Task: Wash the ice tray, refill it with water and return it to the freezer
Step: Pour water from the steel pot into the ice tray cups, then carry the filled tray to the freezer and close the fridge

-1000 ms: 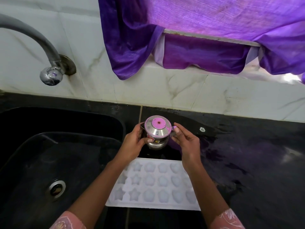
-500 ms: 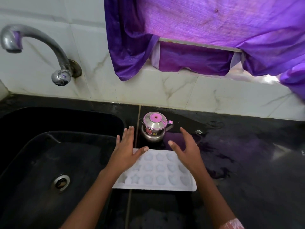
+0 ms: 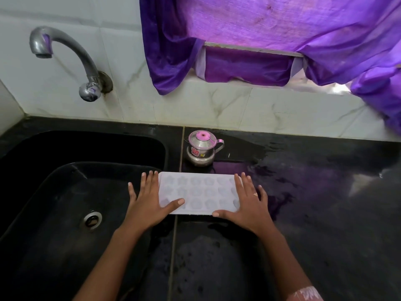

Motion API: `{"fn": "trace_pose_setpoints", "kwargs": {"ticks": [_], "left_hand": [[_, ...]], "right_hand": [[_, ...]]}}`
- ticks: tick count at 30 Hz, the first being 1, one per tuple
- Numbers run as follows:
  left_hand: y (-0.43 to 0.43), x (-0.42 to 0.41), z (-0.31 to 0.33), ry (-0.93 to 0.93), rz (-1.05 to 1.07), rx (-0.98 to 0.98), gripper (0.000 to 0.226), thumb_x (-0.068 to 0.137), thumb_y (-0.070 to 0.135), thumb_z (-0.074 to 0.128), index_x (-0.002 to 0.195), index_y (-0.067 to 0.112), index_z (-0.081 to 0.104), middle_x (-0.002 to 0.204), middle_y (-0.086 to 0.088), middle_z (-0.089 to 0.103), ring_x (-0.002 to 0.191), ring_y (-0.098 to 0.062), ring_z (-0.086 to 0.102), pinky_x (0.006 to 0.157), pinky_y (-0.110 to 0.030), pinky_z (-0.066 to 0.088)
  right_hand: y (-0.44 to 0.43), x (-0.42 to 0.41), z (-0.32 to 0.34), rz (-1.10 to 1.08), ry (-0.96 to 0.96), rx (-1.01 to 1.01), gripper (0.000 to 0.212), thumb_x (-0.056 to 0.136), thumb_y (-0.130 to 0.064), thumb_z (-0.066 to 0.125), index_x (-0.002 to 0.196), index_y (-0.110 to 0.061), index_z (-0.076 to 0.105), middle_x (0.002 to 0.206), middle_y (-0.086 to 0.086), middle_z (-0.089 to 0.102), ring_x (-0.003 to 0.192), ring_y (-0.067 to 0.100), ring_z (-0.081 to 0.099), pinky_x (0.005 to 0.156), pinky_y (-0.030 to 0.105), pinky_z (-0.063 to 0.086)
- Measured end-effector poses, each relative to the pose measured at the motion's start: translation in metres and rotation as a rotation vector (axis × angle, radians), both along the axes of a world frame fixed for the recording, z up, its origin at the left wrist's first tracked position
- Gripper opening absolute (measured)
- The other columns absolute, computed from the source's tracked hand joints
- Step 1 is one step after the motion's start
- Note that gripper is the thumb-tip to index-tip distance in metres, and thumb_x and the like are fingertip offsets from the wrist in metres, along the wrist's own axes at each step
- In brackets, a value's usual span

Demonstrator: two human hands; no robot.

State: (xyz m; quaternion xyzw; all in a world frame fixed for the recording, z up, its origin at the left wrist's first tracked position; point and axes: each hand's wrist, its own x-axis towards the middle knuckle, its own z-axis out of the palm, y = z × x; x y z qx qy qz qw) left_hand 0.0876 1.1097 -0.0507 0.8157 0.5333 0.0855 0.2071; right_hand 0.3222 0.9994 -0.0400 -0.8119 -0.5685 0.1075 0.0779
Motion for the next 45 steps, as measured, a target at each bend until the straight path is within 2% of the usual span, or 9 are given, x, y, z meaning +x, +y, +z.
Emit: {"fn": "trace_pose_setpoints", "kwargs": {"ticks": [3, 8, 12, 19, 26, 29, 31, 34, 45], "left_hand": [[-0.004, -0.007, -0.004, 0.005, -0.035, -0.042, 0.148, 0.028, 0.103, 0.005, 0.147, 0.017, -0.013, 0.158, 0.000, -0.012, 0.141, -0.013, -0.021, 0.107, -0.046, -0.023], [-0.005, -0.013, -0.018, -0.066, -0.112, -0.085, 0.145, 0.032, 0.103, 0.021, 0.147, 0.023, -0.016, 0.158, 0.005, -0.010, 0.134, -0.003, -0.024, 0.105, -0.044, -0.026], [-0.007, -0.013, -0.023, -0.161, -0.137, -0.096, 0.140, 0.036, 0.100, 0.027, 0.147, 0.026, -0.014, 0.157, 0.008, -0.008, 0.132, 0.000, -0.023, 0.104, -0.041, -0.027], [-0.009, -0.010, -0.025, -0.296, -0.132, -0.123, 0.125, 0.050, 0.082, 0.042, 0.149, 0.024, -0.007, 0.158, 0.008, -0.003, 0.134, 0.000, -0.022, 0.105, -0.038, -0.026], [-0.018, -0.020, -0.023, -0.341, -0.120, -0.123, 0.123, 0.055, 0.077, 0.052, 0.149, 0.022, -0.004, 0.158, 0.007, -0.002, 0.135, 0.000, -0.020, 0.106, -0.036, -0.025], [-0.024, -0.030, -0.020, -0.337, -0.102, -0.108, 0.110, 0.073, 0.054, 0.068, 0.149, 0.021, -0.004, 0.158, 0.003, -0.002, 0.136, -0.001, -0.020, 0.107, -0.037, -0.025], [-0.030, -0.038, -0.017, -0.355, -0.097, -0.109, 0.113, 0.071, 0.058, 0.068, 0.149, 0.021, -0.005, 0.158, 0.004, -0.002, 0.136, 0.000, -0.021, 0.107, -0.035, -0.026], [-0.042, -0.051, -0.011, -0.371, -0.080, -0.106, 0.124, 0.053, 0.077, 0.049, 0.149, 0.022, -0.007, 0.157, 0.006, -0.003, 0.135, 0.002, -0.022, 0.104, -0.029, -0.027], [-0.104, -0.115, 0.010, -0.437, 0.039, -0.057, 0.109, 0.052, 0.077, 0.045, 0.135, 0.038, -0.014, 0.140, 0.026, -0.009, 0.134, 0.002, -0.021, 0.107, -0.031, -0.023]], "right_hand": [[-0.007, -0.002, -0.003, -0.008, -0.003, -0.015, 0.140, 0.028, -0.102, 0.005, 0.145, -0.029, -0.017, 0.156, -0.001, -0.017, 0.143, 0.013, -0.017, 0.112, 0.041, -0.015], [-0.011, -0.001, -0.009, -0.059, 0.019, -0.022, 0.143, 0.024, -0.102, 0.009, 0.144, -0.030, -0.019, 0.156, 0.005, -0.018, 0.144, 0.019, -0.011, 0.113, 0.042, -0.012], [-0.010, -0.002, -0.013, -0.086, 0.071, 0.022, 0.134, 0.034, -0.097, 0.028, 0.145, -0.031, -0.009, 0.158, 0.003, -0.002, 0.145, 0.017, -0.001, 0.114, 0.043, -0.009], [-0.009, -0.004, -0.018, -0.100, 0.225, 0.183, 0.127, 0.038, -0.087, 0.046, 0.145, -0.029, 0.009, 0.153, -0.006, 0.016, 0.142, 0.010, 0.010, 0.116, 0.038, -0.006], [-0.015, -0.014, -0.016, -0.106, 0.327, 0.217, 0.129, 0.035, -0.082, 0.052, 0.146, -0.026, 0.014, 0.154, -0.005, 0.015, 0.143, 0.013, 0.008, 0.117, 0.037, -0.004], [-0.018, -0.021, -0.014, -0.103, 0.305, 0.227, 0.125, 0.036, -0.082, 0.058, 0.143, -0.029, 0.020, 0.151, -0.005, 0.024, 0.141, 0.016, 0.016, 0.118, 0.043, 0.005], [-0.022, -0.028, -0.011, -0.101, 0.310, 0.229, 0.125, 0.036, -0.081, 0.059, 0.143, -0.030, 0.021, 0.150, -0.004, 0.025, 0.140, 0.016, 0.018, 0.117, 0.044, 0.007], [-0.029, -0.040, -0.004, -0.085, 0.321, 0.237, 0.126, 0.036, -0.080, 0.058, 0.144, -0.028, 0.020, 0.151, -0.004, 0.023, 0.141, 0.015, 0.016, 0.118, 0.041, 0.005], [-0.062, -0.098, 0.025, 0.000, 0.484, 0.165, 0.131, 0.035, -0.069, 0.071, 0.146, -0.026, 0.016, 0.153, -0.003, 0.014, 0.141, 0.019, 0.014, 0.113, 0.051, 0.021]]}}
